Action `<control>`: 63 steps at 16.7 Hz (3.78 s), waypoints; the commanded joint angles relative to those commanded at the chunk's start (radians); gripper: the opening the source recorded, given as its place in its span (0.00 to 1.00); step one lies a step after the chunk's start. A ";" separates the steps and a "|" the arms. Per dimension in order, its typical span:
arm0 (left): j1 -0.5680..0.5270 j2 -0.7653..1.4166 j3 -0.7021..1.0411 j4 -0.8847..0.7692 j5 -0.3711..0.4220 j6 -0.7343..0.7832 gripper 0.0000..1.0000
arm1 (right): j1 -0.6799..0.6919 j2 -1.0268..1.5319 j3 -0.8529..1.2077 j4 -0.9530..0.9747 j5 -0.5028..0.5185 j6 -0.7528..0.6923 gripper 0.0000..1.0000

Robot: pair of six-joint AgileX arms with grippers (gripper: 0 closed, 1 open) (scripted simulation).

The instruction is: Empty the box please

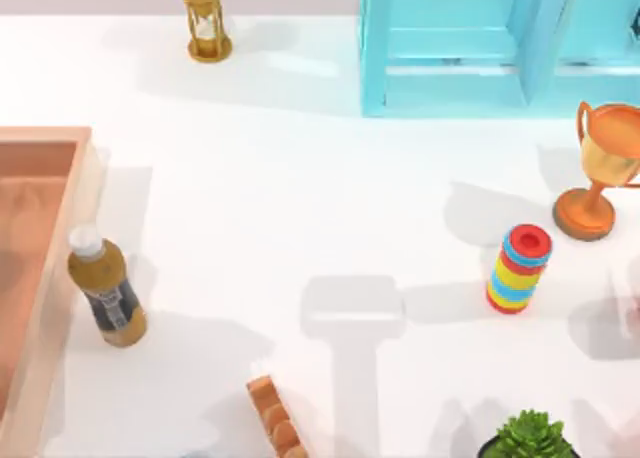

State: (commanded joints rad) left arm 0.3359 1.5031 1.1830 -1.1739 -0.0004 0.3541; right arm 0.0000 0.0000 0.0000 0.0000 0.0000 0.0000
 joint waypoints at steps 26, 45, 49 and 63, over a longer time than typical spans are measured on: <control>0.022 0.191 -0.231 0.346 0.000 0.024 0.85 | 0.000 0.000 0.000 0.000 0.000 0.000 1.00; 0.022 0.191 -0.231 0.346 0.000 0.024 0.00 | 0.000 0.000 0.000 0.000 0.000 0.000 1.00; 0.022 0.183 -0.192 0.307 0.001 0.025 0.00 | 0.000 0.000 0.000 0.000 0.000 0.000 1.00; 0.015 0.072 0.178 -0.180 0.000 0.017 0.00 | 0.000 0.000 0.000 0.000 0.000 0.000 1.00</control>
State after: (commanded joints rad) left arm 0.3509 1.5747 1.3610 -1.3541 0.0001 0.3714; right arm 0.0000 0.0000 0.0000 0.0000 0.0000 0.0000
